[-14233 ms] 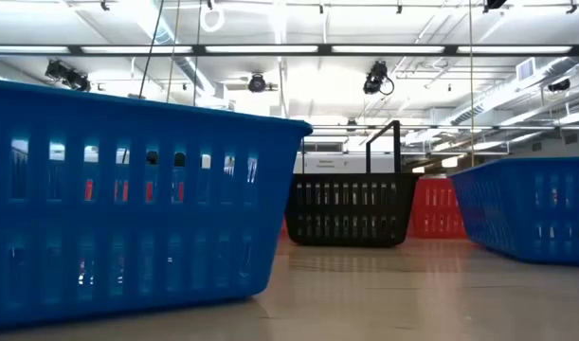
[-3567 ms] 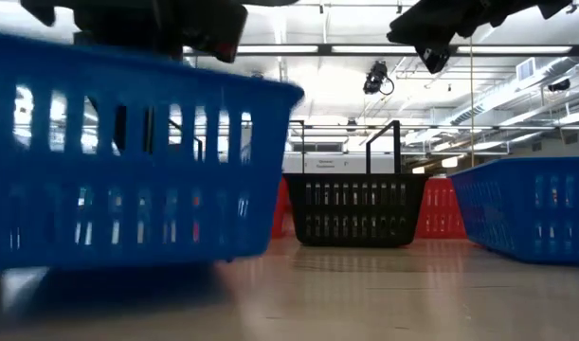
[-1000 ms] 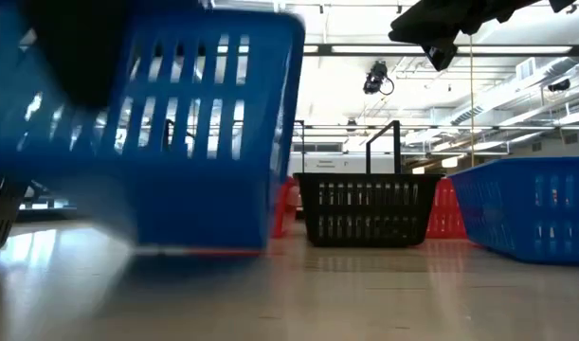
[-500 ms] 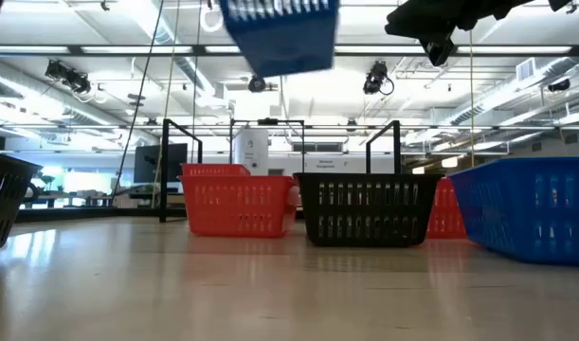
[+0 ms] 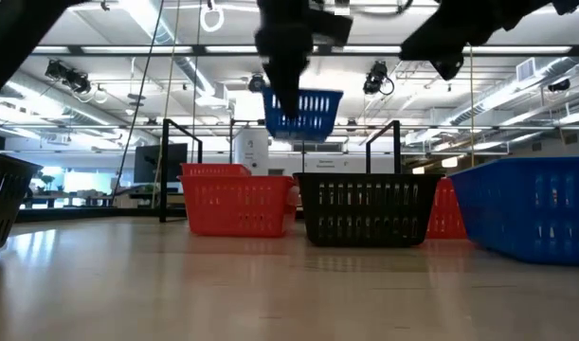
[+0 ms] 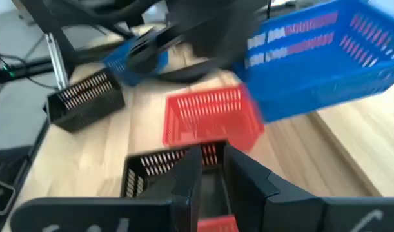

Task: Stack baskets on shelf by color
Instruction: Put the middle blue bin on the shelf, then put the top black bin on the shelf

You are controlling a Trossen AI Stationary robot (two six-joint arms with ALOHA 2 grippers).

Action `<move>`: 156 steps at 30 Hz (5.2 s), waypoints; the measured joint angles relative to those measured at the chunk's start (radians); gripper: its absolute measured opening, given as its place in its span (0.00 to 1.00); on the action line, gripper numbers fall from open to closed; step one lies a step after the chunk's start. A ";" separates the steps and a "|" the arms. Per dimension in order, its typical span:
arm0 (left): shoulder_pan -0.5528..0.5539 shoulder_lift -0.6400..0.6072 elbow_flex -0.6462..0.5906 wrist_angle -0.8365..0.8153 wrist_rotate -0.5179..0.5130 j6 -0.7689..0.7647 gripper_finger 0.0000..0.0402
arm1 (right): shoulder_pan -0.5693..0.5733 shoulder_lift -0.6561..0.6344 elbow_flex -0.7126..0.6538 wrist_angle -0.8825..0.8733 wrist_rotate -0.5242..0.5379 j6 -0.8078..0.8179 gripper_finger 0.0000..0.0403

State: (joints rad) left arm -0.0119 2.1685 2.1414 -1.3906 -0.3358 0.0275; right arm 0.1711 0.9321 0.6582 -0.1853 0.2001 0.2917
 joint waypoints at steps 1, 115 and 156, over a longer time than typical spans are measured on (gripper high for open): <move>0.027 0.000 -0.014 0.025 0.007 0.014 0.02 | 0.000 0.000 0.000 -0.011 0.000 0.002 0.19; -0.015 -1.276 -1.431 1.223 0.050 0.014 0.27 | 0.079 0.888 0.840 -0.636 -0.274 0.060 0.19; -0.015 -1.469 -1.429 1.096 0.033 -0.025 0.27 | 0.176 1.128 0.840 -0.602 -0.088 0.203 0.28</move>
State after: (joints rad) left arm -0.0269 0.6998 0.7120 -0.2950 -0.3027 0.0029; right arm 0.3467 2.0602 1.4986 -0.7876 0.1119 0.4942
